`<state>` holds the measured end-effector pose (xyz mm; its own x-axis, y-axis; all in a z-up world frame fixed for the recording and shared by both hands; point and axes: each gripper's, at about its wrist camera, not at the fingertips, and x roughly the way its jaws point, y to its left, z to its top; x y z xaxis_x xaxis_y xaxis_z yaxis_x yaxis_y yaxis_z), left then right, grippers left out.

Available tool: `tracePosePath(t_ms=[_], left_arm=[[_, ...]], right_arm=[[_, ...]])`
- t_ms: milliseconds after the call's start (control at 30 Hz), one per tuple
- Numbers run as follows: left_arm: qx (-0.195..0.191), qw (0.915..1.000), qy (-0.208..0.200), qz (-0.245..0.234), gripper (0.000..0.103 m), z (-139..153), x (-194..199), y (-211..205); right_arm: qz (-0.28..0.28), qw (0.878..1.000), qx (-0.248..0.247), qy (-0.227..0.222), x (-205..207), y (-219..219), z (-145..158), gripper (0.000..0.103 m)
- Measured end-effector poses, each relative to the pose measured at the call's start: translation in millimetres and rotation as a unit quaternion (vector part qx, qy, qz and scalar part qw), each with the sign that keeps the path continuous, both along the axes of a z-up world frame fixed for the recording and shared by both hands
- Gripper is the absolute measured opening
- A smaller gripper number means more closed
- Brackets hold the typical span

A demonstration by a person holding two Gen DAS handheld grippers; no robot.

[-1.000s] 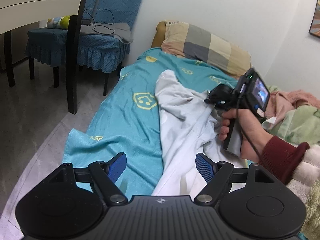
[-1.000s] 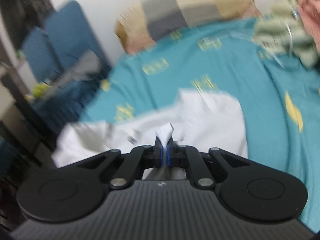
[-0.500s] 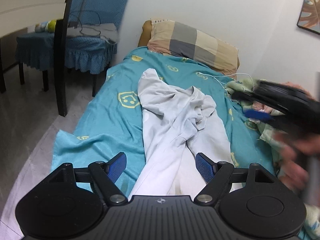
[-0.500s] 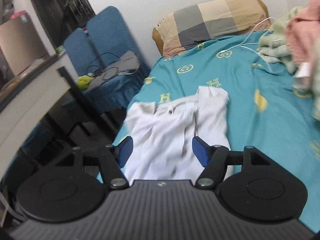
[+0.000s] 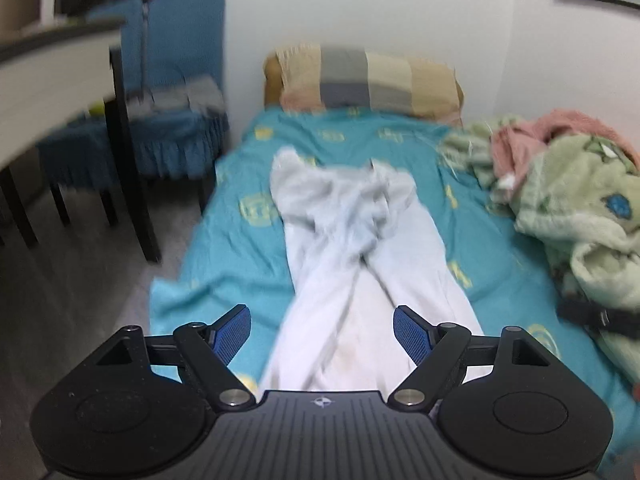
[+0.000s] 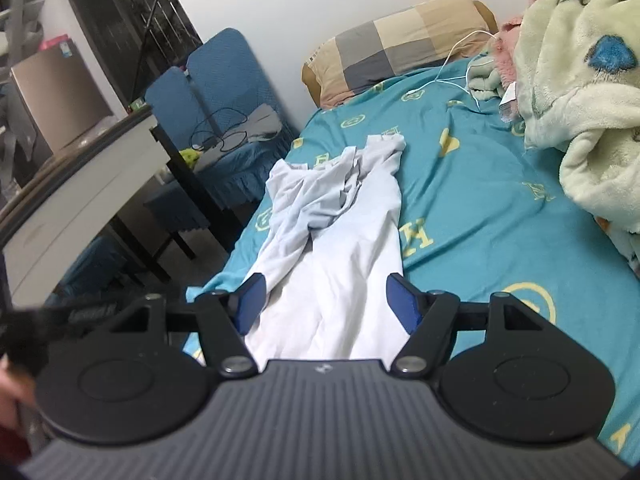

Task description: Fold clothes

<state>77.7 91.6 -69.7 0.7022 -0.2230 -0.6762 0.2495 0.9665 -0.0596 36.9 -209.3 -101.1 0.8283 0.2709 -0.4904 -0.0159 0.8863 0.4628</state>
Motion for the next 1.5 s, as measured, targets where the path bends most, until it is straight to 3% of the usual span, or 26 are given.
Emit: tracePosePath(t_ms=[133,333,567,833,1033,1133,1167,1200,1300,1500], left_arm=[[0.062,0.993,0.092,0.041,0.079,-21.1,7.3,29.9],[0.074,0.9708,0.22,0.06,0.075,-41.7,22.3,78.2],[0.079,0.9453,0.311,0.059,0.074,-56.0,19.1,115.3],[0.099,0.9373,0.334,0.006,0.07,-62.6,12.7,86.6],[0.118,0.9243,0.363,-0.011,0.051,-75.7,10.8,72.1],[0.14,0.9182,0.37,-0.017,0.027,-80.0,9.4,64.4],[0.148,0.9196,0.364,-0.018,0.011,-75.2,6.8,60.8],[0.155,0.9209,0.357,-0.019,0.003,-70.4,4.3,57.2],[0.178,0.9242,0.337,-0.022,0.001,-55.9,-3.5,46.3],[0.192,0.9396,0.281,-0.041,0.001,21.7,-32.9,10.0]], right_arm=[[0.01,1.0,0.014,0.0,1.7,1.8,-6.6,0.07],[0.022,0.999,0.014,0.022,10.7,8.9,-20.8,0.07],[0.017,0.998,0.045,0.028,11.4,2.2,-26.1,0.07],[0.015,0.998,0.049,0.033,12.7,2.7,-29.5,0.07],[0.01,0.998,0.055,0.041,15.1,0.3,-32.5,0.07],[0.009,0.998,0.054,0.043,15.9,0.5,-32.5,0.07],[0.008,0.998,0.054,0.043,16.1,0.5,-32.5,0.07],[0.008,0.998,0.055,0.044,16.1,0.4,-32.4,0.07],[0.007,0.997,0.056,0.043,14.8,-1.0,-31.5,0.07],[0.001,0.996,0.073,0.045,10.7,-8.4,-30.8,0.07]])
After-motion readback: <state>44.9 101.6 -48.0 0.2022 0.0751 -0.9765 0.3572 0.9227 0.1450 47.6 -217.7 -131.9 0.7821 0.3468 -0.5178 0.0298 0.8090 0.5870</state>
